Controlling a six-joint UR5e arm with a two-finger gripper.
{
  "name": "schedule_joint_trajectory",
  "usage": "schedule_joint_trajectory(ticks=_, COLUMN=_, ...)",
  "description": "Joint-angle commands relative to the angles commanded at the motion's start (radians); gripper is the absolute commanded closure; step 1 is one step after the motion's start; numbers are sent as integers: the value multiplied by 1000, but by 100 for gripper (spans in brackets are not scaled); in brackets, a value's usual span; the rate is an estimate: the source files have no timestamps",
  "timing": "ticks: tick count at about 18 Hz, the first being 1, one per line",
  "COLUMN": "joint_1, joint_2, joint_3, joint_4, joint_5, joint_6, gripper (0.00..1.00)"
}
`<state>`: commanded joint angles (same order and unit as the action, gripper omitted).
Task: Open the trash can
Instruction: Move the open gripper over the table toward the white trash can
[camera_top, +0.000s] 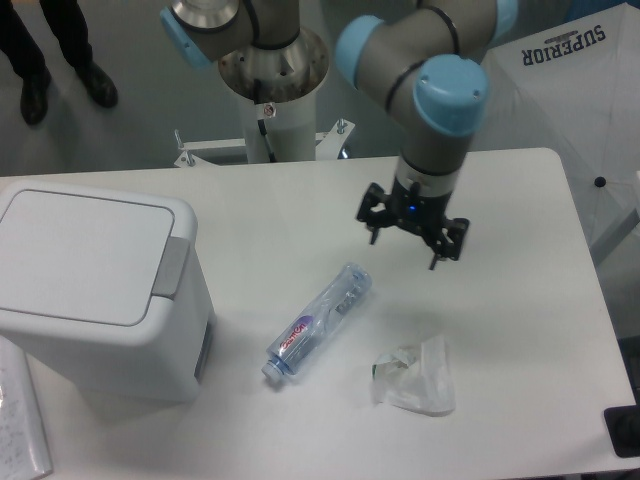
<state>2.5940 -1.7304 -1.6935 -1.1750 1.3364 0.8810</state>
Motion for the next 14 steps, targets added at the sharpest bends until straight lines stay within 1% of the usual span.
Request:
schedule_joint_trajectory(ticks=4, joint_1=-2, joint_2=32, joint_3=2, joint_4=-6, joint_5=-114, joint_6=-146, gripper=0)
schedule_joint_trajectory(ticks=6, joint_1=-8, joint_2=46, joint_3=17, joint_4=-5, joint_5=-172, joint_6=-262, gripper=0)
schedule_joint_trajectory(ticks=8, joint_1=-23, joint_2=45, joint_3=60, joint_4=-12, joint_5=-203, joint_6=-362, gripper=0)
schedule_joint_trajectory(ticks=10, joint_1=-50, joint_2=29, joint_3=121, joint_4=-49, joint_5=-213, joint_6=-453, gripper=0)
schedule_joint_trajectory(ticks=12, joint_1=-96, joint_2=2, joint_3=179, joint_4=-92, joint_5=-214, joint_6=-516, gripper=0)
schedule_joint_trajectory(ticks=14, joint_1=-126, joint_2=-9, joint_3=218, joint_4=-118, joint_5=-217, joint_6=-563, gripper=0)
